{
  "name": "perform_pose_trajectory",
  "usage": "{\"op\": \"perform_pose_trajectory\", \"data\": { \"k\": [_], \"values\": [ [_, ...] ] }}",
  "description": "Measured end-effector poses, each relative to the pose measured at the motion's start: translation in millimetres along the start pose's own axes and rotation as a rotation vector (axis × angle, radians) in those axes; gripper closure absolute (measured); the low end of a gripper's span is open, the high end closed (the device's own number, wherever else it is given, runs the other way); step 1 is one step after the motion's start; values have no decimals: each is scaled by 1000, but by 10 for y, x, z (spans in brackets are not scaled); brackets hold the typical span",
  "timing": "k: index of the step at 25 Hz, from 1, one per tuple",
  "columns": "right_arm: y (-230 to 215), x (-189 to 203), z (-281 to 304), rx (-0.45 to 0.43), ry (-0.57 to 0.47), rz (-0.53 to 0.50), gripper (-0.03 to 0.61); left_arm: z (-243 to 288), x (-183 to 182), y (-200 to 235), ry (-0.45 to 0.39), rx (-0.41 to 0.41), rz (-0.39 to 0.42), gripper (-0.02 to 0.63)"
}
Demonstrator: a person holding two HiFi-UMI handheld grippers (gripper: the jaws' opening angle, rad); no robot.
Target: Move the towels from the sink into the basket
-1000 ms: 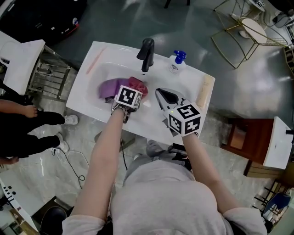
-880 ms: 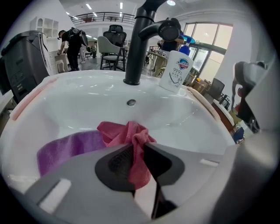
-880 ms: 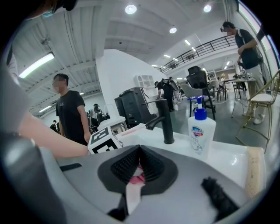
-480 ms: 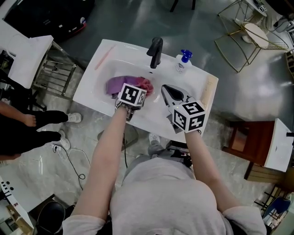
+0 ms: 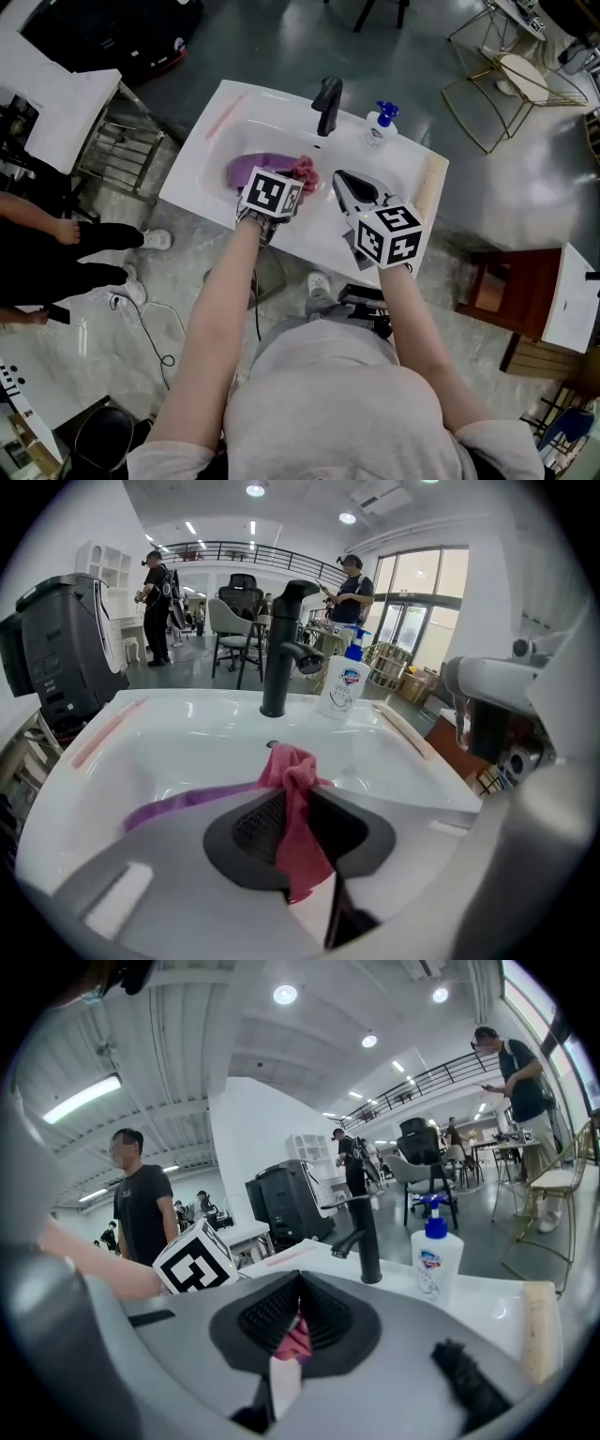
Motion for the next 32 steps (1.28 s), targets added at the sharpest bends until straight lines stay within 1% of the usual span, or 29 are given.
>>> {"op": "perform_pose_trajectory", "data": {
  "k": [12, 21, 26, 32],
  "values": [
    [253, -102, -66, -19, -35, -25, 560, -444, 14, -89, -137, -28, -31, 535],
    [518, -51, -107, -46, -34, -48, 560, -832, 98, -139, -212, -63, -30, 535],
    [669, -44, -124, -61, -41, -60, 560, -1060, 143, -184, -258, -69, -20, 535],
    [772, -46, -169, -83, -42, -78, 560, -1308, 208, -257, -321, -100, -17, 535]
  ]
}}
Point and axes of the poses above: the fingertips, and each gripper's own axes: z forward along the fingers, y to its left, x out of its underside, the point moved 10 cm from there along -z, backward along the fingers, and after that the axes turned 5 degrees about z, right-handed, at the moved point
